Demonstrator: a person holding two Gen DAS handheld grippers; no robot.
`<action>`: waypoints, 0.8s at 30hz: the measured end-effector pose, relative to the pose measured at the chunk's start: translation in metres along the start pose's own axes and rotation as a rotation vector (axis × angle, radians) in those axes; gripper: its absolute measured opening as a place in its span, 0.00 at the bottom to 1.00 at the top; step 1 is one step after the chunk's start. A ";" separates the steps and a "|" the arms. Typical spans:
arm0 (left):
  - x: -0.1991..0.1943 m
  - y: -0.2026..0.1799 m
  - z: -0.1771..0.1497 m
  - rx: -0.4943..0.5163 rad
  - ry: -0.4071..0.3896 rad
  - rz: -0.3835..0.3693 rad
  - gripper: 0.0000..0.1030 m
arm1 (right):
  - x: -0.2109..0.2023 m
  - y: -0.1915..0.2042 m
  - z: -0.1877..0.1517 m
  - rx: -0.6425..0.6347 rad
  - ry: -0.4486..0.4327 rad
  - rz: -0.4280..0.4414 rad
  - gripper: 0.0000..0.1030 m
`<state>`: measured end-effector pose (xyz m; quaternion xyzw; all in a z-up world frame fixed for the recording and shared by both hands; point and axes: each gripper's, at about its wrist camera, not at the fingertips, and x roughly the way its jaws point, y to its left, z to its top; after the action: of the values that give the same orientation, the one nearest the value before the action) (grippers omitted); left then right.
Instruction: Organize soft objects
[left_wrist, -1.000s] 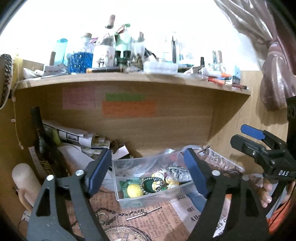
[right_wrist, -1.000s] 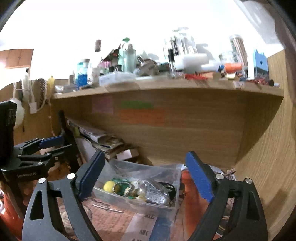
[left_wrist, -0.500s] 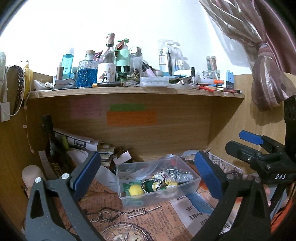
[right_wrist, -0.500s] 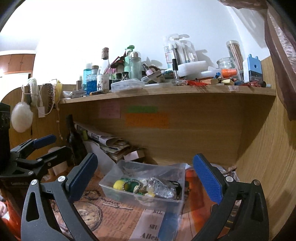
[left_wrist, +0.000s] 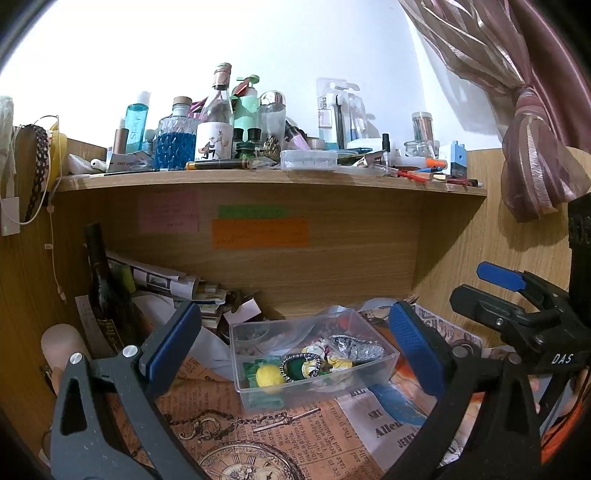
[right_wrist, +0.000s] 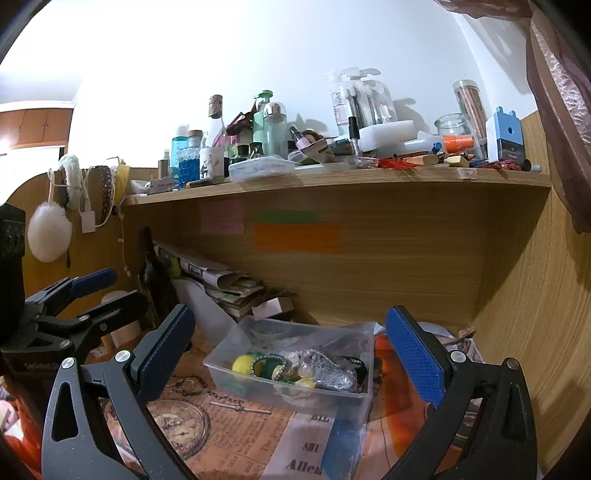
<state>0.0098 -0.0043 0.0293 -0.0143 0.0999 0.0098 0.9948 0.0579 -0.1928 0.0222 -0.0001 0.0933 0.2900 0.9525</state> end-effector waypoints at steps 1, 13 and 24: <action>0.000 0.001 0.000 0.002 0.000 0.000 1.00 | 0.000 0.001 0.000 -0.001 0.000 -0.001 1.00; 0.002 0.000 -0.001 0.000 0.000 0.003 1.00 | 0.002 0.000 -0.002 -0.003 0.011 0.002 1.00; 0.003 -0.004 -0.001 0.006 0.002 0.004 1.00 | 0.003 -0.001 -0.002 -0.001 0.013 0.002 1.00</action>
<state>0.0126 -0.0079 0.0278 -0.0111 0.1010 0.0115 0.9948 0.0598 -0.1919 0.0193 -0.0022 0.0995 0.2910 0.9515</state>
